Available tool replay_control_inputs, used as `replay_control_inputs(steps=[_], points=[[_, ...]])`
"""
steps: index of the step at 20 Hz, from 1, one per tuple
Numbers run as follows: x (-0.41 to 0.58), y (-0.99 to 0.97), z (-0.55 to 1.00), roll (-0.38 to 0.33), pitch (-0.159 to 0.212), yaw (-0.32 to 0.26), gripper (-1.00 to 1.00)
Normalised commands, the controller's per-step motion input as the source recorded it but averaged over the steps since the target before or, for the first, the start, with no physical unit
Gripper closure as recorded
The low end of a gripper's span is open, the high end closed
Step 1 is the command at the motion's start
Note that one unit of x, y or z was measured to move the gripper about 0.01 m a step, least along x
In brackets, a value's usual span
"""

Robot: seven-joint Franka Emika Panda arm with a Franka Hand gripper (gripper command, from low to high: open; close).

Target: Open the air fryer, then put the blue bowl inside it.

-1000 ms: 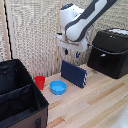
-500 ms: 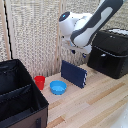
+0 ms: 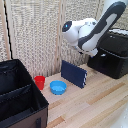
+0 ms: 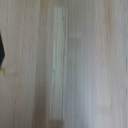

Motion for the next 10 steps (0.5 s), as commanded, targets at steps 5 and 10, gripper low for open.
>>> replay_control_inputs(steps=[5, 10], points=[[-0.002, -0.61, -0.19, -0.048, -0.02, 0.12, -1.0], [-0.002, -0.64, -0.27, -0.006, -0.025, 0.098, -1.0]])
